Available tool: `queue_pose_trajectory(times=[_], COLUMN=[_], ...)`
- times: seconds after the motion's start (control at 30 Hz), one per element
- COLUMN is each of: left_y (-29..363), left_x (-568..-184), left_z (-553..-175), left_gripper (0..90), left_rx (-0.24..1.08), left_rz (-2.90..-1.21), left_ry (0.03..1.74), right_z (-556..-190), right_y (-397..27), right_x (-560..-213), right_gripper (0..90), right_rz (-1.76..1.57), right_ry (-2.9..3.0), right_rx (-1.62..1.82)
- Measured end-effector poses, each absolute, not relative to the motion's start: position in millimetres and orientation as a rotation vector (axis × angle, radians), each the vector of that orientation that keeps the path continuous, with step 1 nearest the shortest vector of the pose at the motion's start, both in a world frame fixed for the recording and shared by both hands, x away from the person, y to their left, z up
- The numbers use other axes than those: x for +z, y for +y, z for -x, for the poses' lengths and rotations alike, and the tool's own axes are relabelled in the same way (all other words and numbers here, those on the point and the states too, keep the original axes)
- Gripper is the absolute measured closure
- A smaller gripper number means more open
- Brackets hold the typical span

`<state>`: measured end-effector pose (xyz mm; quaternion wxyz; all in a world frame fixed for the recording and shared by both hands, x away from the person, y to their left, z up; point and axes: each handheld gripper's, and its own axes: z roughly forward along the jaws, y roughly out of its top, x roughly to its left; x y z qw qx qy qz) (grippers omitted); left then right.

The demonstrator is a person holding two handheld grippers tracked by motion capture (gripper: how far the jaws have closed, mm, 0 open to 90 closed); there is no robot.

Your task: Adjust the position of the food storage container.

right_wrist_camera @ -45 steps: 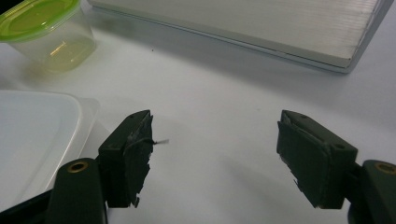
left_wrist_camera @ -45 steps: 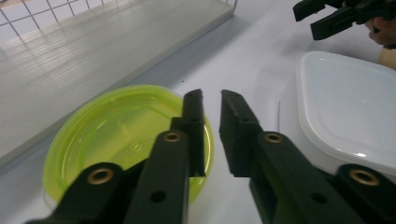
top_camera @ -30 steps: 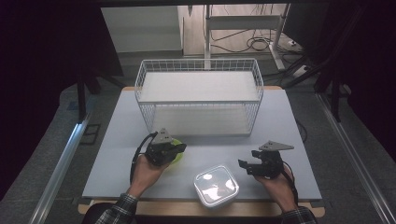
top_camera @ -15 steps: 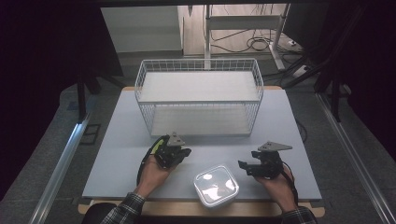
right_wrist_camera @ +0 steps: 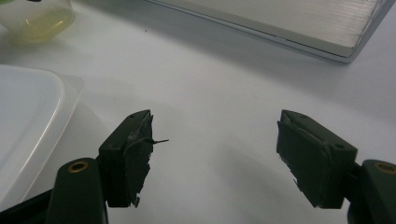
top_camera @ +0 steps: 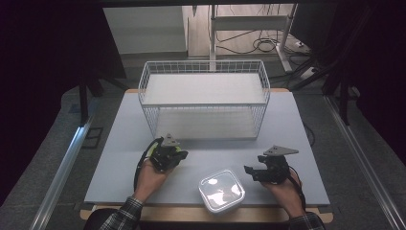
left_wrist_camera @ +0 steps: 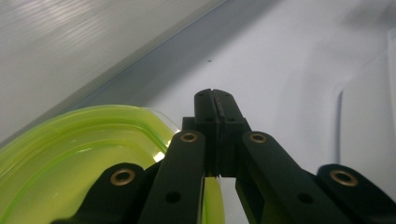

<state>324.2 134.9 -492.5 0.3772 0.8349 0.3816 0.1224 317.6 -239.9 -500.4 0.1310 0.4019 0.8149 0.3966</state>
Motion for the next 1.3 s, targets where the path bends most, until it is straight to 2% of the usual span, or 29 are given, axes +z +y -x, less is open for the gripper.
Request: queue_pose_trajectory(times=[0.77, 0.93, 1.03, 1.1, 1.13, 1.17, 1.2, 1.23, 1.27, 1.3], left_y=[196, 191, 182, 175, 172, 167, 165, 158, 158, 152], left_x=[-493, -491, -488, -488, -489, -490, -490, -492, -492, -495], left_z=[-315, -310, -303, -298, -295, -292, -289, -284, -284, -277], left_gripper=[89.8, 89.8, 89.8, 89.7, 89.7, 89.7, 89.7, 89.7, 89.7, 89.7], left_rx=[0.391, 0.403, 0.406, 0.395, 0.380, 0.358, 0.348, 0.327, 0.327, 0.299], left_rz=[-2.066, -2.054, -2.061, -2.059, -2.061, -2.065, -2.076, -2.083, -2.083, -2.087], left_ry=[1.150, 1.123, 1.064, 1.035, 1.017, 0.992, 0.973, 0.952, 0.952, 0.925], right_z=[-317, -317, -316, -312, -312, -308, -308, -305, -305, -301], right_y=[-237, -237, -236, -235, -235, -234, -234, -233, -233, -232], right_x=[-501, -501, -499, -496, -496, -493, -493, -492, -492, -492], right_gripper=[26.1, 27.3, 31.5, 41.4, 41.4, 50.2, 50.2, 57.4, 57.4, 65.2], right_rz=[-1.157, -1.155, -1.153, -1.136, -1.136, -1.106, -1.106, -1.091, -1.091, -1.077], right_ry=[2.377, 2.380, 2.388, 2.412, 2.412, 2.445, 2.445, 2.471, 2.471, 2.501], right_rx=[1.139, 1.136, 1.131, 1.121, 1.121, 1.109, 1.109, 1.096, 1.096, 1.092])
